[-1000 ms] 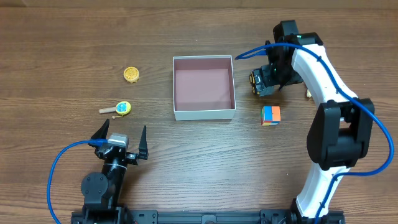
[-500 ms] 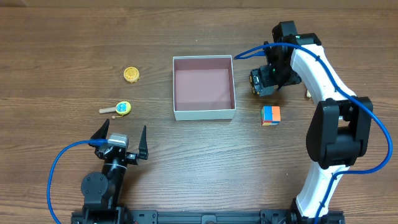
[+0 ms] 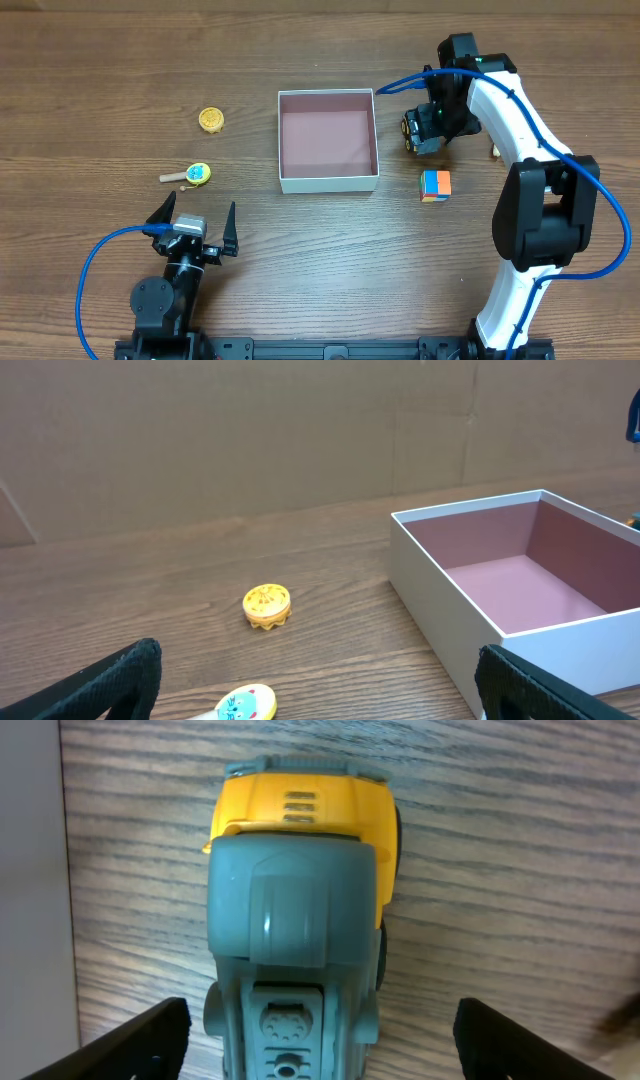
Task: Pack container
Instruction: 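Lower the right gripper and grasp the toy truck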
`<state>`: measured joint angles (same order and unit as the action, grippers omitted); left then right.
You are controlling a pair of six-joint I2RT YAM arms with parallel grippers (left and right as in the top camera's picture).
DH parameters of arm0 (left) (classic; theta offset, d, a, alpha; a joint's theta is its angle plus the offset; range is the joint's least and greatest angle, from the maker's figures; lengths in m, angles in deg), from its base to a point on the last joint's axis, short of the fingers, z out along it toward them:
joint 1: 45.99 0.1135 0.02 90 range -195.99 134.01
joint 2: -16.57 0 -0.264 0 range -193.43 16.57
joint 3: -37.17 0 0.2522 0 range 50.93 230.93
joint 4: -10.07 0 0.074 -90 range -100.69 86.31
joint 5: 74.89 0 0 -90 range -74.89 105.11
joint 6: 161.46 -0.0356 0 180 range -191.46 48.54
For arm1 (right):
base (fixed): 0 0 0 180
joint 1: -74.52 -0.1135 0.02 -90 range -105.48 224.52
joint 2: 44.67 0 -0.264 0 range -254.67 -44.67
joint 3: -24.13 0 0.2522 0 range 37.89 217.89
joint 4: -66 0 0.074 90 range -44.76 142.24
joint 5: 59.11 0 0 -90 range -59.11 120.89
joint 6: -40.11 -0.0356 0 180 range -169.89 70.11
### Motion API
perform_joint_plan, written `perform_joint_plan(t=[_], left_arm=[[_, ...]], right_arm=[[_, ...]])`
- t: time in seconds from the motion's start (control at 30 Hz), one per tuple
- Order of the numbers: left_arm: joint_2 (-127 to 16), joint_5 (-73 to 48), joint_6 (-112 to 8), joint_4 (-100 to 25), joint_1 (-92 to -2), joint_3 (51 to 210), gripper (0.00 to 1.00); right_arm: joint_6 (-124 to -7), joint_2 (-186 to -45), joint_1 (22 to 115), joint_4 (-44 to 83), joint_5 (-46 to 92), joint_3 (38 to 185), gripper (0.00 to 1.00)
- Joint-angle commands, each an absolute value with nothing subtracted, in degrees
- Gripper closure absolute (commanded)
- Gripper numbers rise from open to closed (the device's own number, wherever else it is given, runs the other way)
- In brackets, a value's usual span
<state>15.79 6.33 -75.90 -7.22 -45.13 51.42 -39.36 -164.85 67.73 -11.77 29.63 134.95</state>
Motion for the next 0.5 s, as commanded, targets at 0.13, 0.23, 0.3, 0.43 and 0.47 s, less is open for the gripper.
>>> perform_joint_plan(t=[0.13, 0.23, 0.3, 0.43, 0.47], left_arm=[[16.25, 6.55, -75.14, -7.29, -44.88, 51.18, 0.0], [16.25, 6.55, -75.14, -7.29, -44.88, 51.2, 0.0], [16.25, 6.55, -75.14, -7.29, -44.88, 51.18, 0.0], [16.25, 6.53, -75.14, -7.29, -44.88, 51.18, 0.0], [16.25, 6.55, -75.14, -7.29, -44.88, 51.18, 0.0]], right_arm=[[-39.34, -165.31, 67.71, -11.33, 29.26, 134.29, 0.25], [-39.34, -165.35, 67.71, -10.76, 29.28, 133.33, 0.25], [-39.34, -165.35, 67.71, -9.89, 29.3, 132.34, 0.26], [-39.34, -165.35, 67.71, -9.28, 29.3, 131.75, 0.28], [-39.32, -165.35, 67.71, -9.17, 29.39, 131.75, 0.28]])
